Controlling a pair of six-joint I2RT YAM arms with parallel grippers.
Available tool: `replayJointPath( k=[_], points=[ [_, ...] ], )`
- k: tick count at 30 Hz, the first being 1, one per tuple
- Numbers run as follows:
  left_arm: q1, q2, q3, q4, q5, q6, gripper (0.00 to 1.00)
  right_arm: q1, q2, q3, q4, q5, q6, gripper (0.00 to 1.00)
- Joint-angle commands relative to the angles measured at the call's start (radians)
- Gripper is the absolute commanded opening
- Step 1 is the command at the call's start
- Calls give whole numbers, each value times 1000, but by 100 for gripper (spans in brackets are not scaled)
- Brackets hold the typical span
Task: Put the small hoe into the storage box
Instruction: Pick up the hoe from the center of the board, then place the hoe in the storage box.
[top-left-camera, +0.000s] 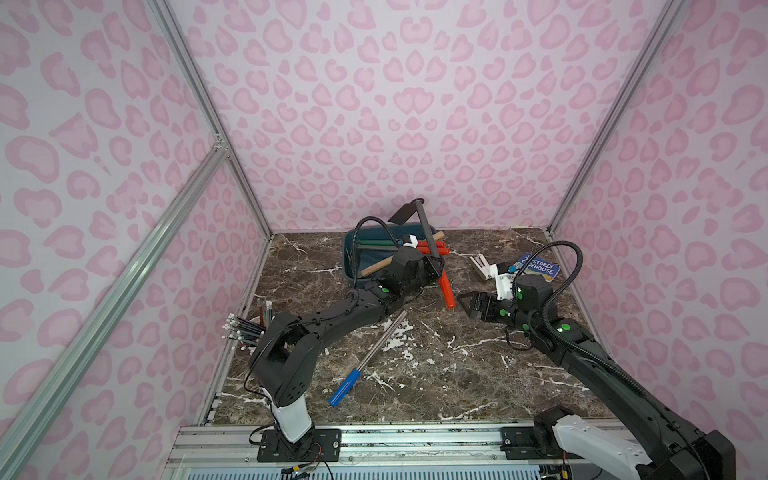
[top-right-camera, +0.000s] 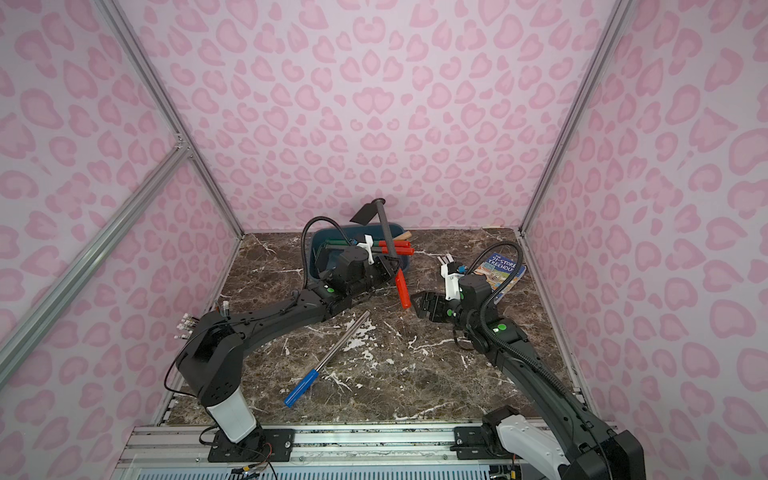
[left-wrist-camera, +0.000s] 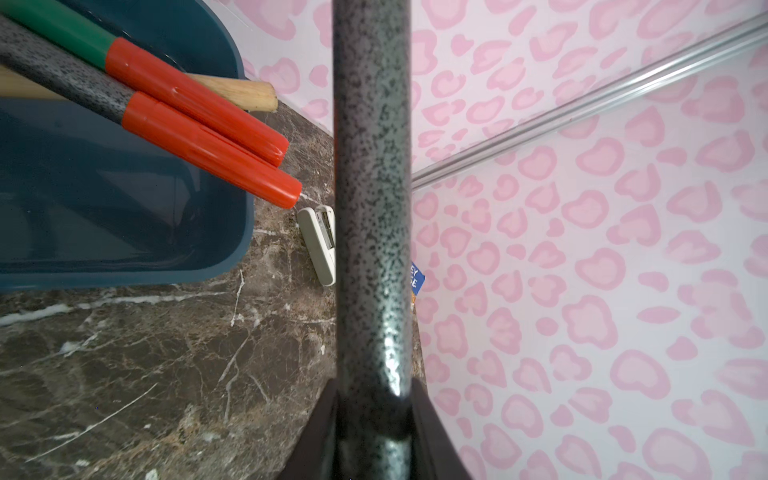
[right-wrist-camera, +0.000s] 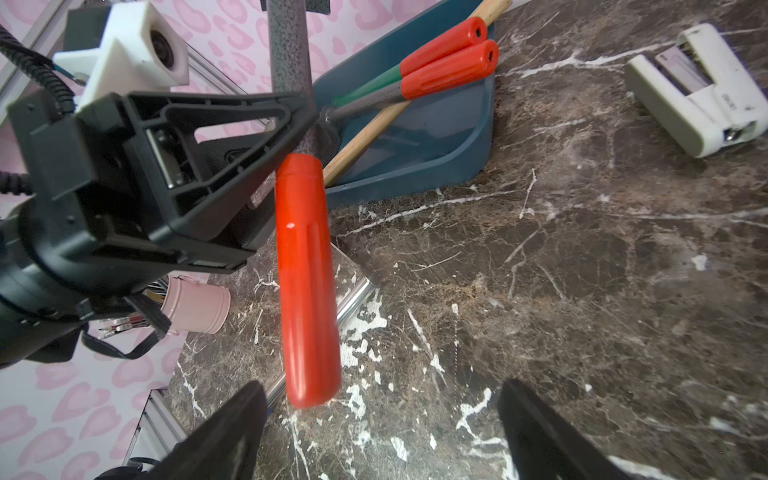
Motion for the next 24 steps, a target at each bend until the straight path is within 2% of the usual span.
replayJointPath(
  k=[1, 14, 24],
  points=[
    [2, 8, 6, 134, -63, -46, 1, 1, -4, -3, 9, 6, -3, 91],
    [8, 26, -19, 113, -163, -259, 1, 2, -13, -16, 14, 7, 0, 92],
    [14, 53, -2, 89, -209, -335, 1, 2, -22, -25, 11, 7, 1, 92]
  ],
)
